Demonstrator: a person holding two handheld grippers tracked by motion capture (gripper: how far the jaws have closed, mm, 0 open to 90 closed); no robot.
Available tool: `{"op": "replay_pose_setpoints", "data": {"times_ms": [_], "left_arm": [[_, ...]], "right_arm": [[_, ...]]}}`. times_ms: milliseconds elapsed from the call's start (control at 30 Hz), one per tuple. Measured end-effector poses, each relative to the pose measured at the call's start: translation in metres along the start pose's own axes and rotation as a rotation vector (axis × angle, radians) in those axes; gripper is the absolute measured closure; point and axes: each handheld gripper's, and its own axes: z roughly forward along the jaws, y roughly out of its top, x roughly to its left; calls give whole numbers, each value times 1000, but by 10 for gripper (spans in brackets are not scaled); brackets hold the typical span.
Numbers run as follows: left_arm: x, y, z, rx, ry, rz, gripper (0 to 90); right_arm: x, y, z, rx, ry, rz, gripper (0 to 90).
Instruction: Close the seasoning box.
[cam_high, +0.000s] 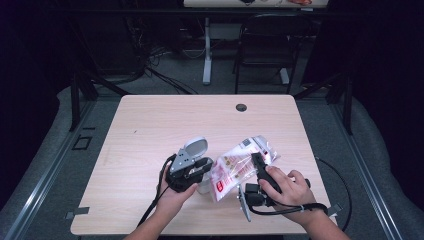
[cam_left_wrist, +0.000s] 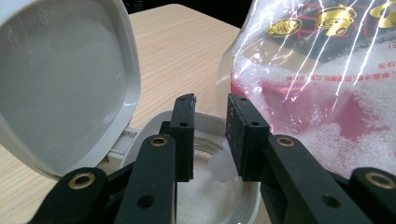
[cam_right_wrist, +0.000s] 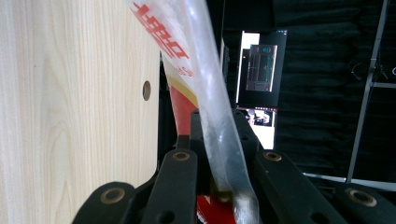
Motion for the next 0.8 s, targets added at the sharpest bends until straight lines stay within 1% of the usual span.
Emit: {"op": "replay_pose_setpoints", "data": {"times_ms": [67, 133, 167, 233, 267, 333, 367, 400, 467, 567, 600, 700, 767, 800], "left_arm": [[0, 0, 0, -1, -1, -1, 730], [0, 0, 0, -2, 1, -1, 730], [0, 0, 0, -1, -1, -1, 730], [0, 0, 0, -1, -1, -1, 730], [0, 0, 0, -1, -1, 2, 730], [0, 0, 0, -2, -2, -1, 730], [0, 0, 0, -3, -2, -2, 730], [0, 0, 0, -3, -2, -1, 730], [-1, -1, 0, -4, -2, -2, 730], [-1, -1, 0, -3, -1, -1, 730], [-1, -1, 0, -4, -1, -1, 731], [-1, -1, 0, -6, 0, -4, 731], [-1, -1, 0, -12, -1, -2, 730], [-1, -1, 0, -12, -2, -3, 730]], "right_arm": [[1, 0, 0, 0, -3, 5, 830], [1, 0, -1, 20, -4, 0, 830], [2, 0, -1, 19, -7, 1, 830], [4, -2, 0, 0, -12, 25, 830], [5, -2, 0, 3, -13, 29, 830], [6, -2, 0, 13, -19, 23, 831], [6, -2, 0, 14, -19, 26, 831], [7, -3, 0, 4, -22, 39, 831], [8, -3, -1, 14, -24, 34, 831], [11, -3, -1, 23, -25, 55, 832], [12, -4, 0, 16, -28, 64, 832], [14, -4, -1, 27, -36, 61, 833], [16, -4, -1, 24, -45, 67, 833], [16, -4, -2, 31, -46, 61, 833]]}}
